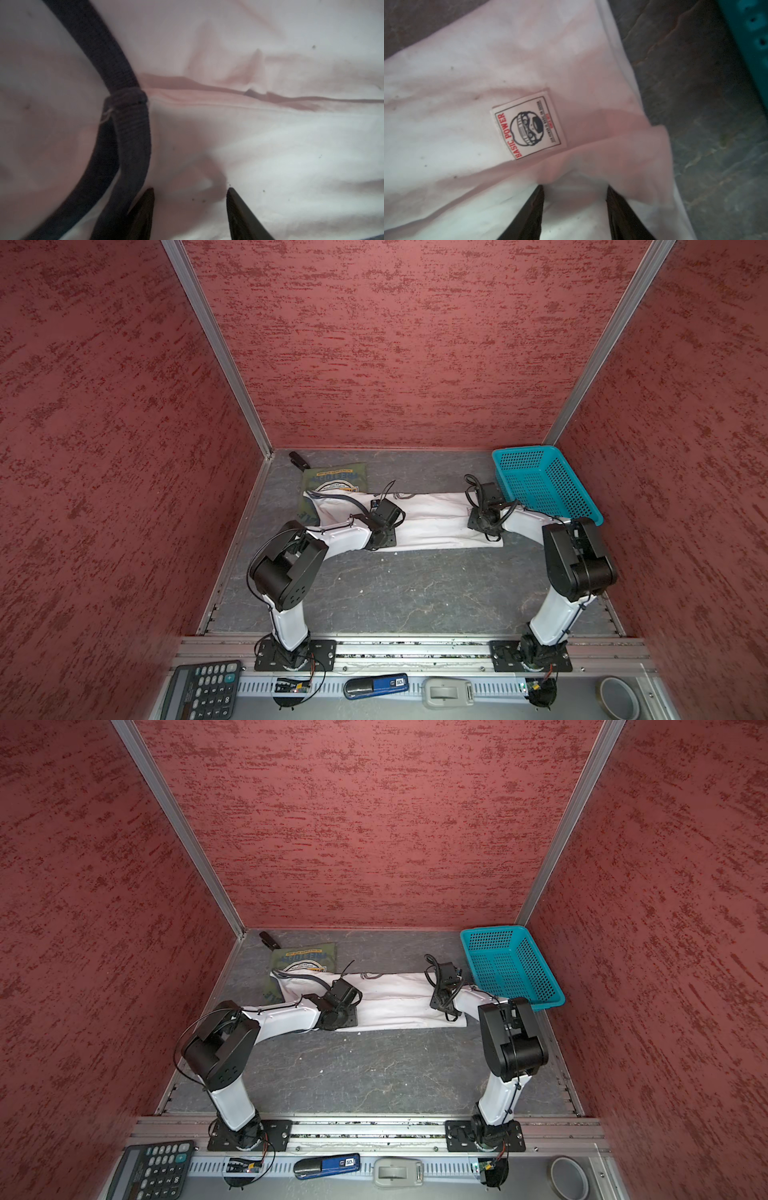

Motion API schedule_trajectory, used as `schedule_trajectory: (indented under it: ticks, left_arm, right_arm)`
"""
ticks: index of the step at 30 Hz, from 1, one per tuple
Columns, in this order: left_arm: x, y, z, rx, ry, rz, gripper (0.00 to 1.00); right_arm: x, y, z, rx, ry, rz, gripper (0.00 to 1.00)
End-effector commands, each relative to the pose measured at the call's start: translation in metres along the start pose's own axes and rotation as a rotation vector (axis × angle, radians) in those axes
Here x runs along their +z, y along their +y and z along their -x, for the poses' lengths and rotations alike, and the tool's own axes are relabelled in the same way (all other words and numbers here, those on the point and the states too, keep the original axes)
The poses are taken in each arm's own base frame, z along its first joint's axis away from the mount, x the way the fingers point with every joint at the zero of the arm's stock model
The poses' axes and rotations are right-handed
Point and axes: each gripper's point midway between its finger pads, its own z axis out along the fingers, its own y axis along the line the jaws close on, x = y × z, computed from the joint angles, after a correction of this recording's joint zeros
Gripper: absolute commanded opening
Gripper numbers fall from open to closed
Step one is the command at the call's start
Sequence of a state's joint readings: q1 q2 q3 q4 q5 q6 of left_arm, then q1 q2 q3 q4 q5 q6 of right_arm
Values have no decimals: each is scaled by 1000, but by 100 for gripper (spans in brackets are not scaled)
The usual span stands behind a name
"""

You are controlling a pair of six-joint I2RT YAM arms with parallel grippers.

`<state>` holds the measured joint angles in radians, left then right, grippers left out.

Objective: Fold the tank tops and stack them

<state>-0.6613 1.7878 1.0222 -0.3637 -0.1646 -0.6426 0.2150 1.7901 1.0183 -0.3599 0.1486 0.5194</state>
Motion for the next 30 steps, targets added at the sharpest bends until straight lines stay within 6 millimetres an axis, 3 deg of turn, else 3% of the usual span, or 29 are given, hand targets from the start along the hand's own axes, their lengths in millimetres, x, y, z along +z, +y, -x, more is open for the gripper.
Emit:
schedule_trajectory:
  ticks: [1,6,11,14,17,21,24,28,30]
  left_arm:
    - [-2,-7,-21,10,36,-27,57]
    - [-12,-17,-38,31,40,-43,57]
    - [-25,-37,-53,71,47,-86,57]
    - [-40,-46,-50,87,34,-110,58]
    - [-67,-38,-35,76,-21,-106,59]
    - [-95,8,-24,-26,-58,-63,59]
    - [-107,68,-25,-182,-88,3,60]
    - [-116,146,-35,-420,-132,69,60]
    - [-115,172,-39,-540,-150,64,60]
  right_arm:
    - [5,-23,-15,-4,37,-110,51]
    - [-5,-42,-24,3,30,-166,51]
    - [-17,-61,-18,3,-6,-223,53]
    - [-28,-55,-6,-6,-42,-194,54]
    - [-47,-36,6,-21,-79,-88,56]
    - [-77,-18,11,-39,-127,37,57]
    - [-98,-9,9,-44,-165,111,58]
    - [-104,-7,-8,-42,-161,176,59]
    - [-103,-8,-16,-41,-152,194,59]
